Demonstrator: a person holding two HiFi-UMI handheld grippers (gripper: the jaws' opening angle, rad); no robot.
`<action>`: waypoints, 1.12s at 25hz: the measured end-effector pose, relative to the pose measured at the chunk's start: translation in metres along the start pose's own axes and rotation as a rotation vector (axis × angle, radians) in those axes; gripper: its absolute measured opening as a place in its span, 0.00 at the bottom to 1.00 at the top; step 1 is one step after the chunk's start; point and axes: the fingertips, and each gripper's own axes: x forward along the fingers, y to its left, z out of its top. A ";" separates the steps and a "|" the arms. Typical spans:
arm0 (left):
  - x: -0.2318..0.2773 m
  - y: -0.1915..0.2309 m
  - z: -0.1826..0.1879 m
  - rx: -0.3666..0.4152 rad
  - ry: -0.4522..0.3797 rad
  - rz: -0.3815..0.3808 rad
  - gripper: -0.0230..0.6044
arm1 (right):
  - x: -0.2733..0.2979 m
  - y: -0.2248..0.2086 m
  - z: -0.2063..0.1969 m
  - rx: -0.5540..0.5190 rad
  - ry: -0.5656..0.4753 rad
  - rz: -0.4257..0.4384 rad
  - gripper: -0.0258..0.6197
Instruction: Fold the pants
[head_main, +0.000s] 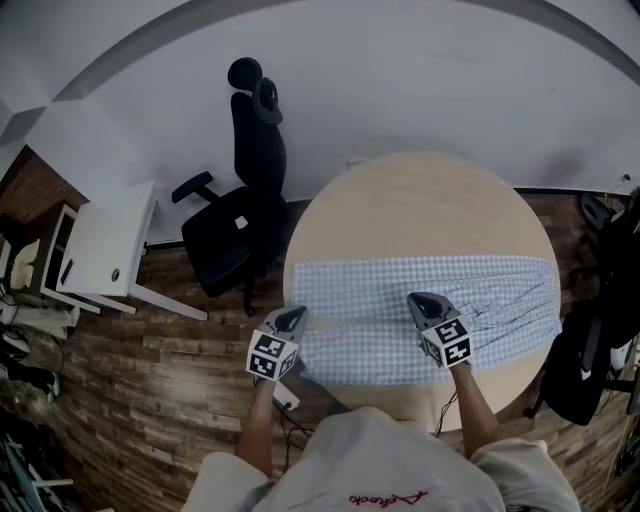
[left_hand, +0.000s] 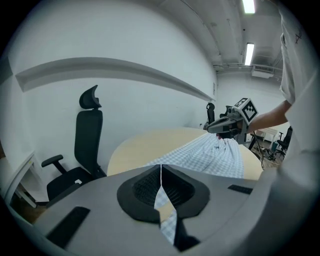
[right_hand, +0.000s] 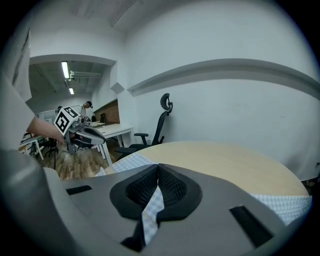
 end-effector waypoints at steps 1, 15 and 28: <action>0.007 0.008 0.001 -0.001 0.002 -0.009 0.09 | 0.008 -0.006 0.001 -0.006 0.015 -0.005 0.09; 0.100 0.079 -0.039 0.011 0.129 -0.122 0.09 | 0.118 -0.050 -0.046 -0.191 0.264 0.068 0.09; 0.166 0.139 -0.057 0.516 0.530 -0.381 0.31 | 0.189 -0.092 -0.081 -0.638 0.619 0.338 0.23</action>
